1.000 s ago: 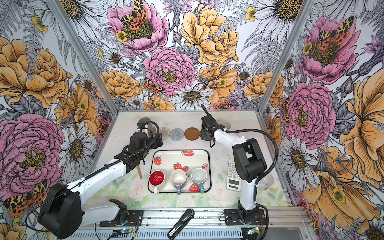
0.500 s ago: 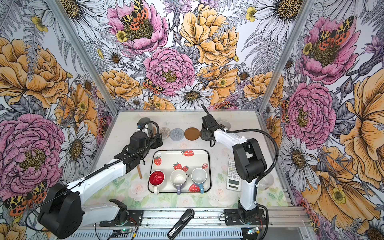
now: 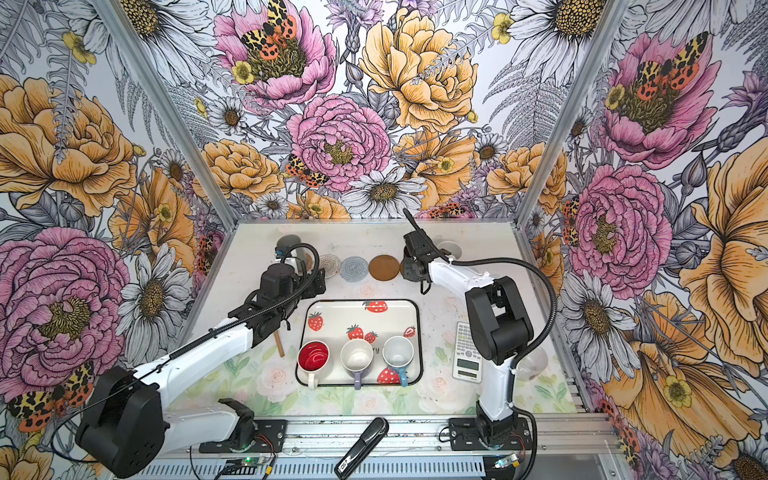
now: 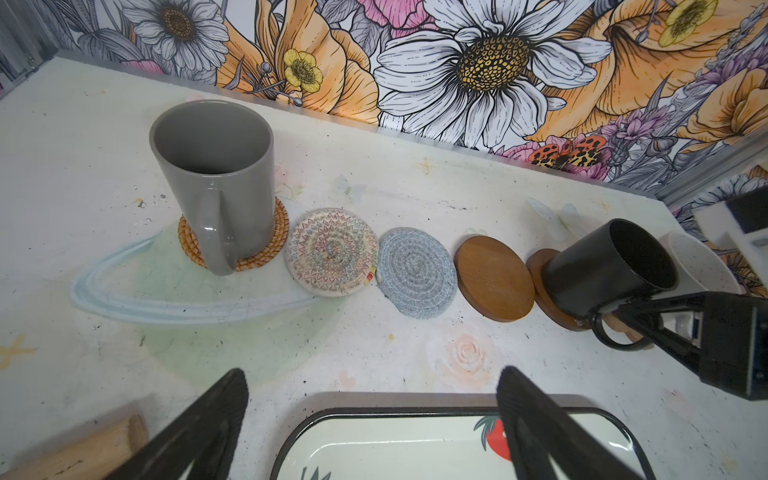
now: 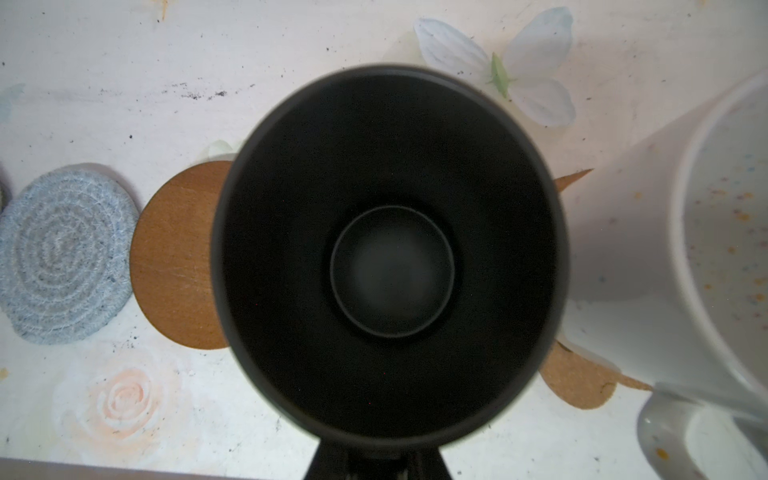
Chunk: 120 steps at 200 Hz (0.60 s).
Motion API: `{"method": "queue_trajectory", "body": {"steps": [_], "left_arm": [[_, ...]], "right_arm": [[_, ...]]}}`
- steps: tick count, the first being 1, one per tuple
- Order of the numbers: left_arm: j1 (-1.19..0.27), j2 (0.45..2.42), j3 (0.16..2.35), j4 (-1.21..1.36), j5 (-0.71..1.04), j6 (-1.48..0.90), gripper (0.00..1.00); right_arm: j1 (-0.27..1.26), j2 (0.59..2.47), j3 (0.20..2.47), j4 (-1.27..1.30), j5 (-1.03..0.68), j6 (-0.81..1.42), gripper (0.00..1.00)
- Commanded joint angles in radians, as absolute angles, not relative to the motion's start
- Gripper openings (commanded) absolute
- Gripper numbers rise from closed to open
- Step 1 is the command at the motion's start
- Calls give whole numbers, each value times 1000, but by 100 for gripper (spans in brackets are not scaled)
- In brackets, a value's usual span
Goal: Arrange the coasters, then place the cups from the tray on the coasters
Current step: 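Lower the black mug onto the dark wooden coaster with the right gripper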
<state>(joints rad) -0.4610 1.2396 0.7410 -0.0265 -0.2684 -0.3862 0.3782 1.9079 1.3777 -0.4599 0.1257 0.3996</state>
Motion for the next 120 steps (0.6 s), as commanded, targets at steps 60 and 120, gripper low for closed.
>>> {"method": "queue_trajectory", "body": {"steps": [60, 120], "left_arm": [[-471, 1206, 762, -39, -271, -365, 95], [-473, 1182, 759, -51, -281, -362, 95]], "right_arm": [[370, 1860, 1365, -387, 132, 406, 24], [370, 1842, 1349, -387, 127, 410, 28]]}}
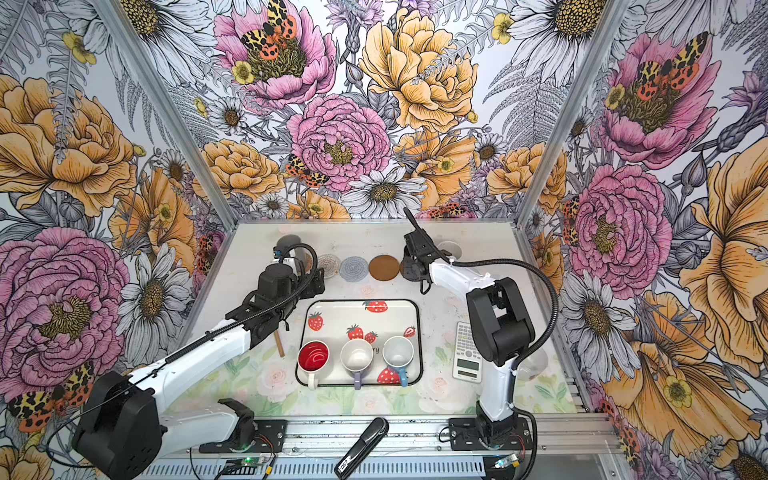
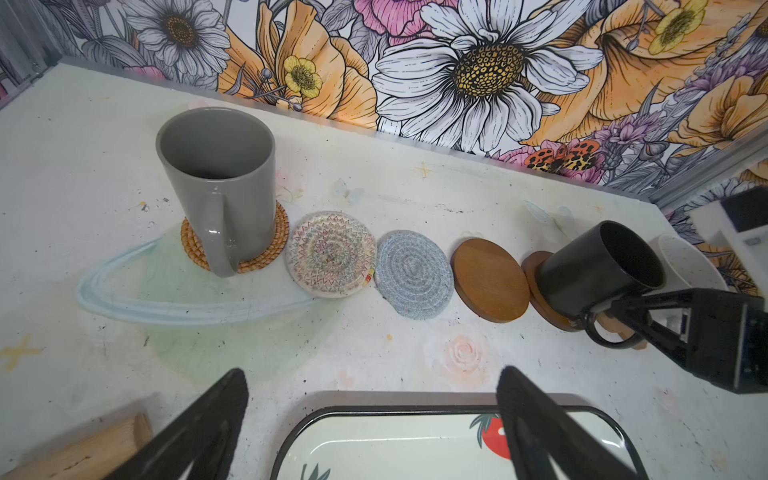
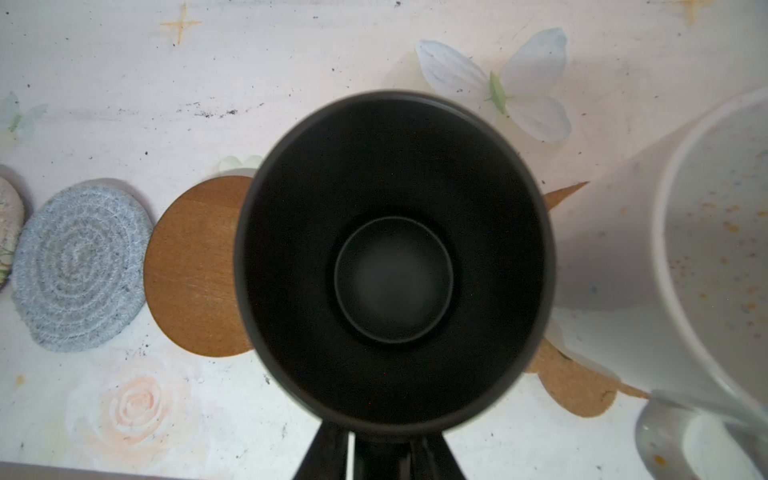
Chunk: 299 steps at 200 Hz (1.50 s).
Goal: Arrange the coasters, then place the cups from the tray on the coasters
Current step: 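Lower the black mug onto the dark wooden coaster with the right gripper, then open and raise the right gripper while the left arm moves toward the tray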
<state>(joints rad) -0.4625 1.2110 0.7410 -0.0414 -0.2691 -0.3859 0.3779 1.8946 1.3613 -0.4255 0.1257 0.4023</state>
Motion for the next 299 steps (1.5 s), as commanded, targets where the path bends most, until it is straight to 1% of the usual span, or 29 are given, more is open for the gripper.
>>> {"method": "queue_trajectory", "body": {"steps": [1, 126, 188, 237, 276, 299], "left_arm": [[-473, 1181, 758, -52, -281, -363, 95], [-480, 1113, 738, -71, -296, -363, 95], [-485, 1050, 718, -88, -313, -367, 95], [-490, 1010, 706, -93, -316, -371, 96], [-487, 963, 709, -166, -358, -358, 96], [-488, 918, 715, -213, -381, -360, 96]], "right_arm": [[370, 1842, 1348, -387, 127, 410, 28], [370, 1768, 1288, -387, 134, 418, 31], [370, 1680, 1254, -387, 144, 443, 32], [370, 1613, 1285, -387, 150, 511, 33], [371, 1537, 1316, -364, 166, 636, 35], [386, 1492, 1275, -313, 157, 712, 36]]}}
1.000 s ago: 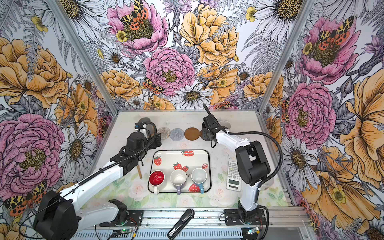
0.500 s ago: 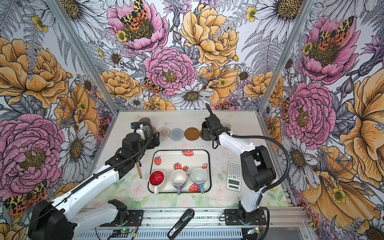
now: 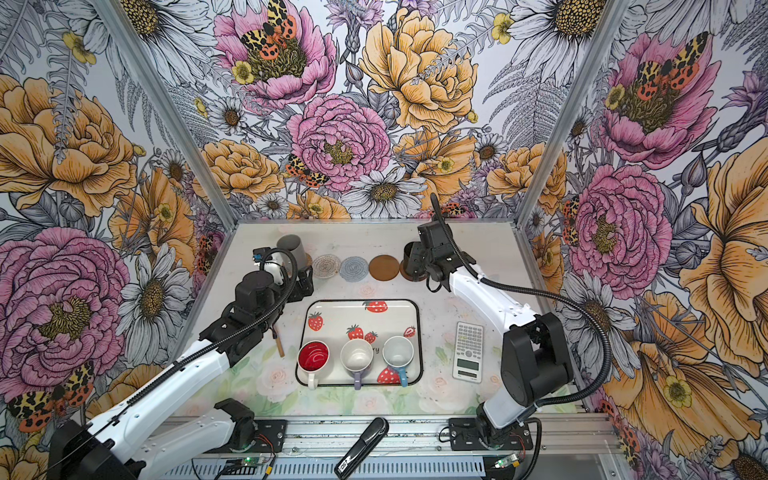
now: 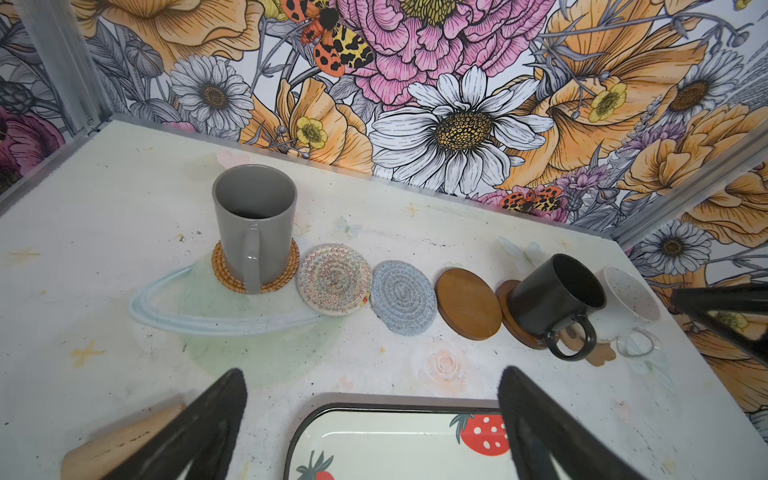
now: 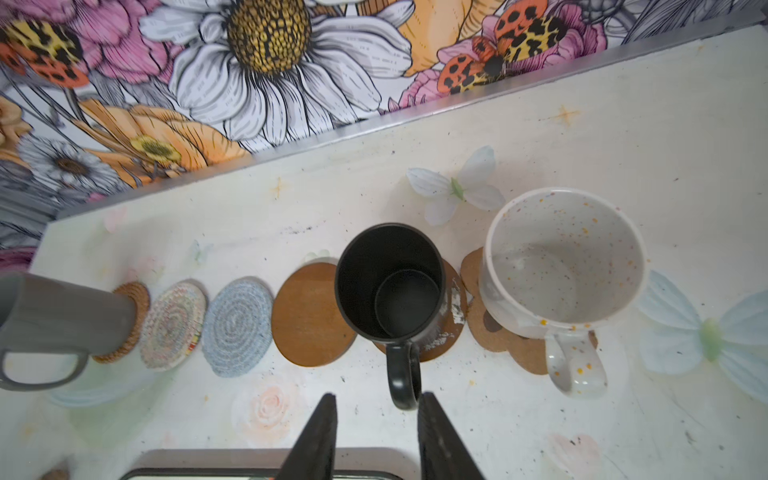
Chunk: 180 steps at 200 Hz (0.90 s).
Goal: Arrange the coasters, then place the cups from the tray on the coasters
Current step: 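Open and raise the right gripper while the left arm moves toward the tray, then move the left gripper over the red-lined white mug on the tray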
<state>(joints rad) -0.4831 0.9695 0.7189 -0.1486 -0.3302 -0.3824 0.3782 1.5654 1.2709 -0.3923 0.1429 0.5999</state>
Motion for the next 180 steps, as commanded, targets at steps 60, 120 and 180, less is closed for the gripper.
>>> {"method": "queue_trajectory", "body": {"steps": [60, 120, 180], "left_arm": [[-491, 842, 881, -481, -351, -383, 96], [-541, 726, 903, -626, -163, -451, 94], [-632, 696, 977, -870, 68, -571, 88]], "right_arm": [[431, 1439, 1066, -131, 122, 815, 37], [439, 1423, 1002, -13, 44, 824, 38], [428, 1399, 966, 13, 42, 814, 40]]}}
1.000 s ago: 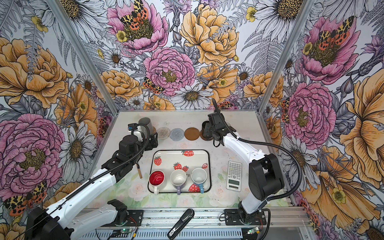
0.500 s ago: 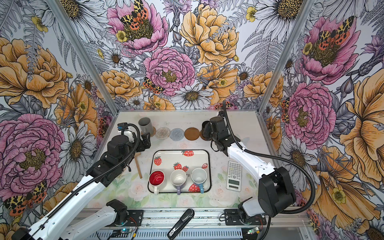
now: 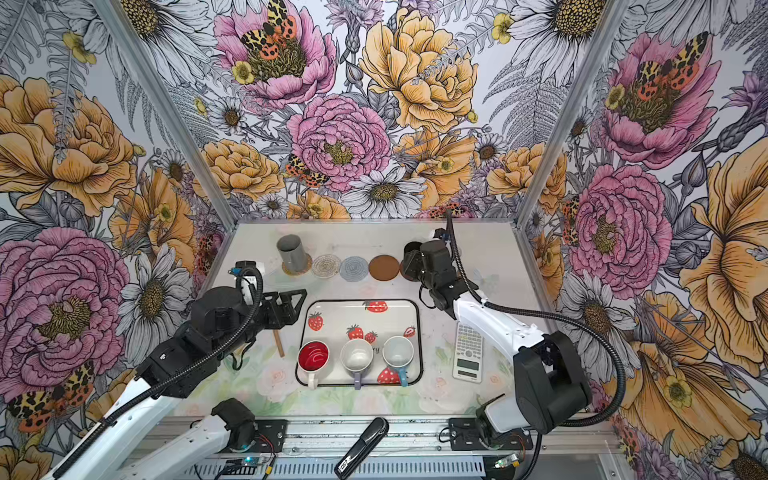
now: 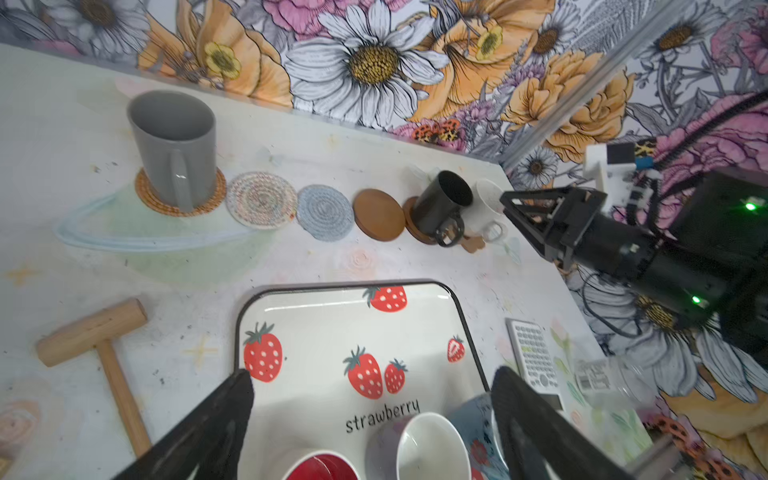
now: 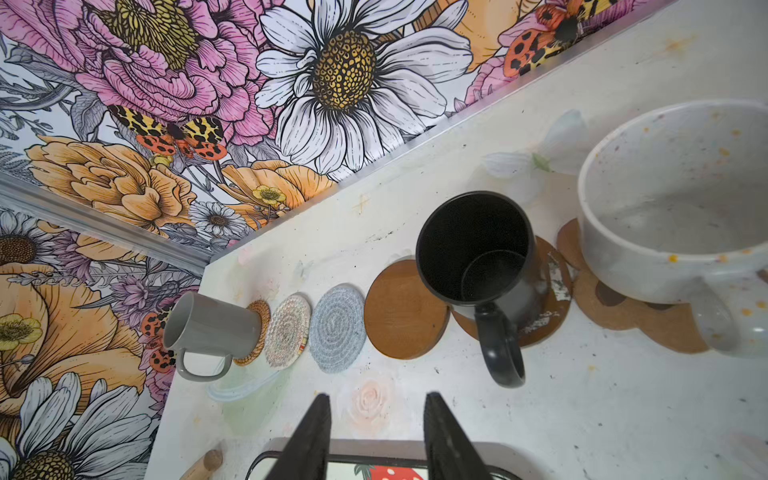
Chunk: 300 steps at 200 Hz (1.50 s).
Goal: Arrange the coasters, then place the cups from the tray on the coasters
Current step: 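Move the left gripper over the red-lined white mug on the tray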
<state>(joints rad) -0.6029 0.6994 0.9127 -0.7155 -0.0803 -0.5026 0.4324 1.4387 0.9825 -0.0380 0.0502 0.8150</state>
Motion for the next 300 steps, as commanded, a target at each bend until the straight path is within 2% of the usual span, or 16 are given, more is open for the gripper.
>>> {"method": "queue_trajectory", "body": {"steps": [1, 49, 114, 195, 300], "left_arm": [[-634, 696, 980, -878, 68, -572, 88], [-768, 653, 997, -1135, -14, -669, 85], [-974, 610, 820, -1151, -56, -855, 80], [-1208, 737, 714, -1158, -175, -1031, 76], [-1243, 826, 657, -1081, -350, -1122, 74]], "right_arm": [[428, 1399, 965, 13, 42, 814, 40], [423, 1405, 958, 27, 38, 815, 40], [420, 1420, 960, 31, 34, 813, 41], [419, 1445, 958, 41, 27, 816, 41], [419, 1481, 969, 49, 16, 819, 41]]}}
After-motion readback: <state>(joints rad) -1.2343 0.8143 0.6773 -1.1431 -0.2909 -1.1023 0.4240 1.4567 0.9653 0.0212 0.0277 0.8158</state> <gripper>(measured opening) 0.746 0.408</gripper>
